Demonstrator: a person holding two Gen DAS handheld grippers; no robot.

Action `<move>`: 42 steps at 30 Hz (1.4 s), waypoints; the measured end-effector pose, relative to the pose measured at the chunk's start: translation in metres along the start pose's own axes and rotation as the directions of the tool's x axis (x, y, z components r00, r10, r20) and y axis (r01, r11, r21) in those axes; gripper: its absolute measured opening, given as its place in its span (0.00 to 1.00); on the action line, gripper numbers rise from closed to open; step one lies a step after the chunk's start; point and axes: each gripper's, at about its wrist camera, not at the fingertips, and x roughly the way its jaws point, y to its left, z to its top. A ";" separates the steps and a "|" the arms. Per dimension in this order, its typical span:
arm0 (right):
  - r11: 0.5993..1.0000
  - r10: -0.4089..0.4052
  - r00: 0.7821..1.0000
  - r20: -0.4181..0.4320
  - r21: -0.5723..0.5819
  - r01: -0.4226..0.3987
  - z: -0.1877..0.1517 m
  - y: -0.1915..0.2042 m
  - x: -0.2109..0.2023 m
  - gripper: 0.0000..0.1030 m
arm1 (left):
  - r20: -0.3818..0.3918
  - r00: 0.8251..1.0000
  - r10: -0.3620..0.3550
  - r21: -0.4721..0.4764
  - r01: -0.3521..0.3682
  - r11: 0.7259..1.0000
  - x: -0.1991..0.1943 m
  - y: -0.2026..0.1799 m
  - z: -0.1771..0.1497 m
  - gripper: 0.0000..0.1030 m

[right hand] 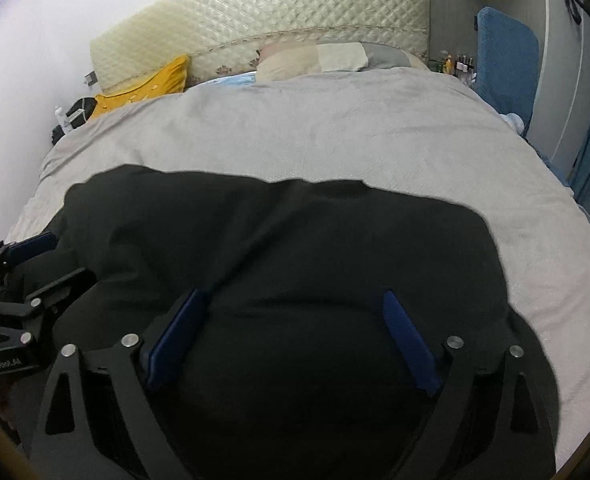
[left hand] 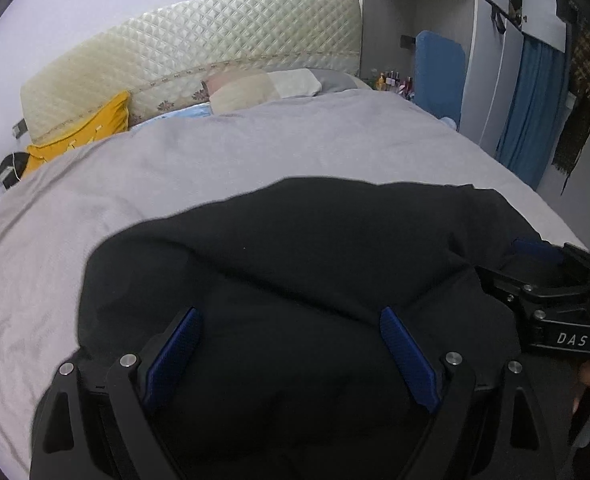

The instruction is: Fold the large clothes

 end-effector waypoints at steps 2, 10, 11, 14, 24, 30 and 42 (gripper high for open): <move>1.000 -0.015 1.000 0.013 0.003 0.015 -0.005 0.001 0.003 0.94 | 0.015 1.000 0.001 -0.019 -0.001 1.000 0.005 0.003 -0.006 0.91; 0.998 -0.056 0.997 0.050 -0.023 0.057 -0.011 0.014 0.013 0.99 | 0.059 0.998 0.005 -0.035 -0.003 0.999 0.018 0.005 -0.018 0.91; 0.998 -0.062 0.997 0.056 -0.026 0.063 -0.011 0.015 0.017 0.99 | 0.058 0.998 0.009 -0.037 -0.007 0.999 0.021 0.005 -0.019 0.91; 0.998 -0.055 0.996 0.070 -0.028 0.057 -0.007 0.017 0.025 1.00 | 0.059 0.998 0.013 -0.043 -0.011 0.999 0.025 0.008 -0.020 0.91; 0.999 -0.019 0.996 0.084 -0.024 0.021 -0.015 0.015 0.009 1.00 | 0.104 0.995 0.005 -0.055 0.001 0.999 0.009 0.012 -0.030 0.91; 0.999 0.017 0.996 0.086 -0.032 -0.014 -0.021 0.006 -0.012 1.00 | 0.149 0.989 0.010 -0.070 0.000 0.998 -0.020 0.024 -0.041 0.91; 0.999 -0.040 0.995 0.087 -0.016 0.042 -0.026 -0.030 -0.028 1.00 | 0.094 0.989 0.110 -0.183 -0.092 0.979 -0.025 0.086 -0.054 0.91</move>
